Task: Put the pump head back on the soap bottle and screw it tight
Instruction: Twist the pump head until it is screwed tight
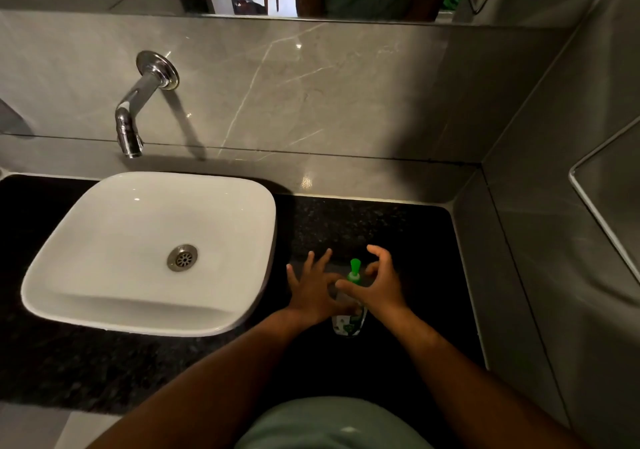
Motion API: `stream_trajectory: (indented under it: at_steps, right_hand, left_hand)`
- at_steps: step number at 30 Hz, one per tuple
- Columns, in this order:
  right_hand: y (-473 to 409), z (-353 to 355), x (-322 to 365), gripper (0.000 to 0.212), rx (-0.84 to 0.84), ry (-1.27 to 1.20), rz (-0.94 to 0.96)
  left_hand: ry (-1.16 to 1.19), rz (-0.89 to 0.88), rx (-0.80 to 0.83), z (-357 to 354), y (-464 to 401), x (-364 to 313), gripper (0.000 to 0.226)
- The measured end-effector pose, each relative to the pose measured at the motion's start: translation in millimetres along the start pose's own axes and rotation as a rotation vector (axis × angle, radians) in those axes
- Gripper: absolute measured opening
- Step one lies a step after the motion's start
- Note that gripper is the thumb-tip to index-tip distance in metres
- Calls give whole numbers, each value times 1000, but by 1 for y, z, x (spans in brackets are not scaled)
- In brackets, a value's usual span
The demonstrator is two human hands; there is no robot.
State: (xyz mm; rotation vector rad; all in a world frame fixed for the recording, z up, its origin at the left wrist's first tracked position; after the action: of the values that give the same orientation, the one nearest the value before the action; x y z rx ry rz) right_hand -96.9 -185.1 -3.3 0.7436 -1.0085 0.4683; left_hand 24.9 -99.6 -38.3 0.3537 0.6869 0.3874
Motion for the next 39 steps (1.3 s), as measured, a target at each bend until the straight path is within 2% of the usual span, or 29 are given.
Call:
stream_trajectory:
  at_steps: [3,5,7,10,12,15,18,22,26,28,30,34,39]
  right_hand:
    - [-2,-11,-3,106,108,-110,27]
    - [-3,-15,-5,97,169,-168,56]
    - [-2,-11,-7,82,141,-172,50]
    - [0,0,-2,66,1,-42,45]
    - [2,1,1,71,-20,-22,57]
    - [0,-12,-5,85,99,-113,49]
    - [1,-15,-6,75,154,-150,72]
    - [1,-9,-3,59,47,-158,88]
    - [6,-9,-15,54,-68,-233,25]
    - [5,-11,-15,51,-72,-232,24]
    - [-2,-13,-11,46,-8,-223,31]
    - [-13,-12,-1,44,237,-132,28]
    - [-17,-8,17,31,482,-13,88]
  left_hand:
    - [15,16,-6,2,3,3,70]
    - [31,20,-10,4,5,4,73]
    - [38,23,5,6,7,2,74]
    - [50,50,22,6,8,2,70]
    - [61,59,17,6,9,4,67]
    - [66,32,6,5,9,3,66]
    - [69,5,-3,3,6,-2,69]
    - [36,3,3,-2,2,-3,63]
    - [9,5,-3,-1,4,-1,59]
    - [5,12,1,0,5,-1,59]
    - [10,28,20,2,5,-1,61]
    - [19,35,110,1,1,-1,72]
    - [116,14,275,-7,-2,-1,78]
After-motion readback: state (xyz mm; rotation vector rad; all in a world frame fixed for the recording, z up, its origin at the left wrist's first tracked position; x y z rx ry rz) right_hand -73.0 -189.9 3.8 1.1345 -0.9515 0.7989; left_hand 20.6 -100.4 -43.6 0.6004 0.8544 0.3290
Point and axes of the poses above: each hand's wrist, its own y-axis away from the middle knuckle, its own z-axis out of the back of the hand, x = y × z, the point moved 10 cm from there along -y, towards the middle knuckle, and after that the axes turned 15 degrees about x, right-handed, at the moved point
